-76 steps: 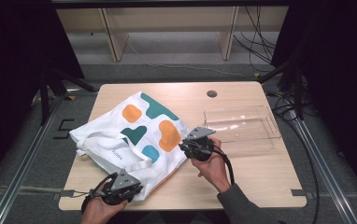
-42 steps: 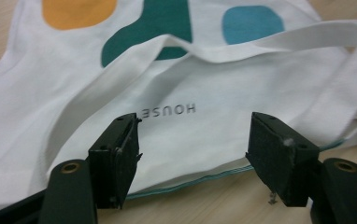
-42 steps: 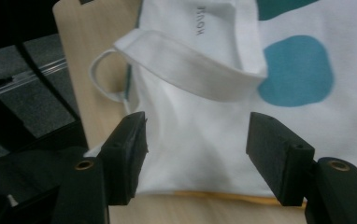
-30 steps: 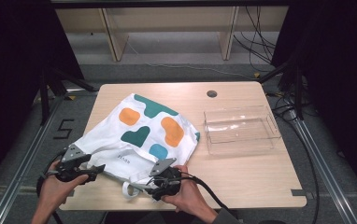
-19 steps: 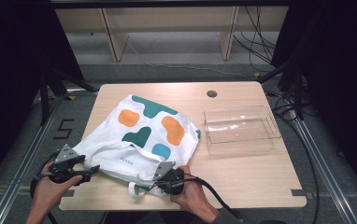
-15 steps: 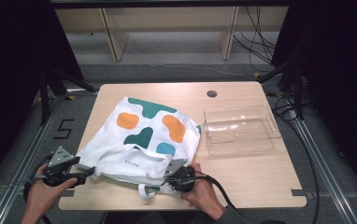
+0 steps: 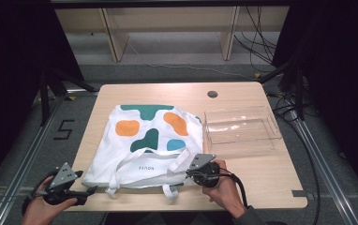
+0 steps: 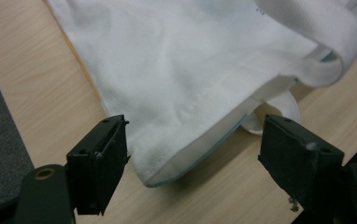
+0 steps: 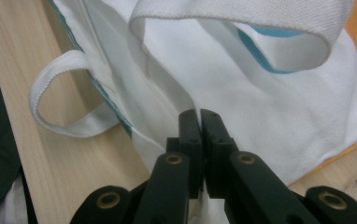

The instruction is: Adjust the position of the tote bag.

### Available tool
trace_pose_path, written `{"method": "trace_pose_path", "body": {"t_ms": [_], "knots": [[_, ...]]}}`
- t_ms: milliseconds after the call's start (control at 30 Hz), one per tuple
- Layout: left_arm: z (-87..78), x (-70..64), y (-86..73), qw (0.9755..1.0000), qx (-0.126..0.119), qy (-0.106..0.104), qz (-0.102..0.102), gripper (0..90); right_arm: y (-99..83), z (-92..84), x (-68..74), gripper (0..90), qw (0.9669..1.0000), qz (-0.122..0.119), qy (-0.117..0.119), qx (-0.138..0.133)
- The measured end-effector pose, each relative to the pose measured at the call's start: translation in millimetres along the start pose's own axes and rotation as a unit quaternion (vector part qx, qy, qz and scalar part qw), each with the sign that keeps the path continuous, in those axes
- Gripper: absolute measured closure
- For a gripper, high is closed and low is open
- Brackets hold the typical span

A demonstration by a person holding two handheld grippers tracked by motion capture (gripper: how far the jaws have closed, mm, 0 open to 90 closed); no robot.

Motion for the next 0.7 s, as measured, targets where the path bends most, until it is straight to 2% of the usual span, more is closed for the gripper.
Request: {"method": "trace_pose_path", "body": {"t_ms": [33,67,100,167,233,300,333,367,467,500,567,600,633,667,700], "knots": [[2.0,-0.8,-1.8,0.9999,0.012,0.0,0.002,23.1,0.9,-0.5,0.0,88.6,1.0,-0.001,-0.001,-0.002],[6.5,-2.2,-1.9,1.0,0.006,0.003,-0.004,22.7,1.3,-0.8,-0.6,88.6,1.0,-0.001,-0.006,-0.002],[9.0,-1.9,-3.4,0.9999,0.015,0.0,0.006,22.6,1.3,-1.0,-0.9,88.6,1.0,0.0,-0.006,-0.003],[13.0,0.4,-6.0,0.9994,0.031,0.009,0.014,22.7,1.3,-1.3,-1.7,88.6,1.0,-0.001,-0.003,-0.007],[20.5,3.6,-6.8,0.9994,0.029,0.016,-0.01,23.9,0.8,-0.5,-2.2,88.6,1.0,0.0,-0.003,-0.007],[23.8,9.0,-7.6,0.9989,0.035,0.018,-0.026,24.3,0.3,0.3,-1.7,88.6,1.0,-0.002,0.001,-0.003],[25.8,10.4,-7.1,0.9987,0.028,0.02,-0.036,24.6,0.0,1.2,-1.1,88.5,1.0,-0.002,-0.001,-0.003],[26.8,12.5,-7.0,0.9985,0.031,0.023,-0.038,26.4,-0.2,1.3,-2.1,88.5,1.0,-0.005,-0.008,-0.002],[32.2,17.9,-3.2,0.998,0.029,0.04,-0.04,25.9,0.1,1.6,-1.7,88.3,1.0,-0.002,-0.006,-0.005],[34.5,17.8,-1.3,0.998,0.029,0.034,-0.045,27.8,-0.2,1.9,-1.1,87.9,1.0,0.0,-0.002,-0.005],[39.0,19.3,2.4,0.9979,0.022,0.045,-0.042,30.8,-0.4,3.9,-2.3,84.7,0.9999,0.003,-0.013,-0.008],[39.8,20.3,3.3,0.9979,0.027,0.045,-0.037,31.8,-1.6,4.0,-0.4,82.0,0.9999,0.011,-0.011,-0.002],[41.4,21.1,4.7,0.9978,0.025,0.046,-0.042,33.4,-1.9,4.9,1.3,77.7,0.9998,0.014,-0.013,0.002],[40.7,23.3,6.5,0.9979,0.021,0.049,-0.038,35.6,-2.0,5.9,2.9,73.6,0.9998,0.016,-0.013,0.003],[40.7,24.5,8.7,0.9977,0.015,0.05,-0.043,38.1,-1.8,7.8,2.3,71.3,0.9998,0.001,-0.02,0.001]]}}
Point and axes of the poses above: each handheld gripper's, and its own axes: z roughly forward along the jaws, y roughly out of its top, x roughly to its left, the point moved 6 cm from there along z, roughly forward along the jaws, and after that the axes turned 7 degrees about x, right-handed, at the moved point
